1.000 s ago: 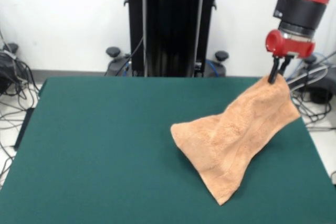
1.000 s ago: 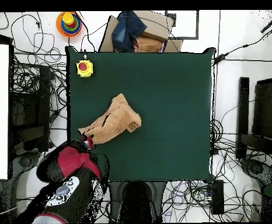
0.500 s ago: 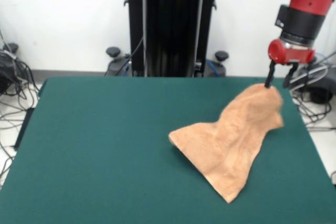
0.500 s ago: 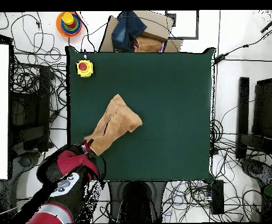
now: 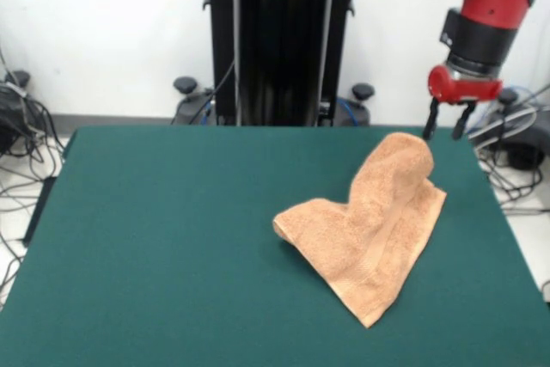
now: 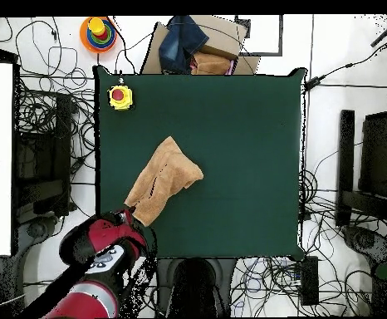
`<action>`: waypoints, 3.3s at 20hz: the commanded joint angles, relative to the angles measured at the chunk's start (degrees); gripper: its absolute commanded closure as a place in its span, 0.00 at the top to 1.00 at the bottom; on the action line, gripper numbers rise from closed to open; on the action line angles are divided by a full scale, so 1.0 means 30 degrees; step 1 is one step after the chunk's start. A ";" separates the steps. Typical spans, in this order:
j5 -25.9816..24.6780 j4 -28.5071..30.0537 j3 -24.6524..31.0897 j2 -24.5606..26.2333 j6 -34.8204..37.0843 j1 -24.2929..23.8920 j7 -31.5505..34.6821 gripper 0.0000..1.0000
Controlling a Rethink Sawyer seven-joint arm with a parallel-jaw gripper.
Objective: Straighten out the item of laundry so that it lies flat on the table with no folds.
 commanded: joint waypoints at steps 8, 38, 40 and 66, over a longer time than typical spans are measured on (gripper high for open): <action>-0.1699 -0.0262 -0.0374 -0.3005 0.0659 -0.0762 0.1745 1.00; -0.8557 -0.4303 0.4695 -0.1264 0.2249 -0.8940 -0.0782 1.00; -0.8821 -0.4779 0.4622 -0.0627 0.1974 -0.8997 -0.0507 1.00; -1.1727 -0.4188 1.7499 0.4535 0.8993 -2.0608 -0.5637 1.00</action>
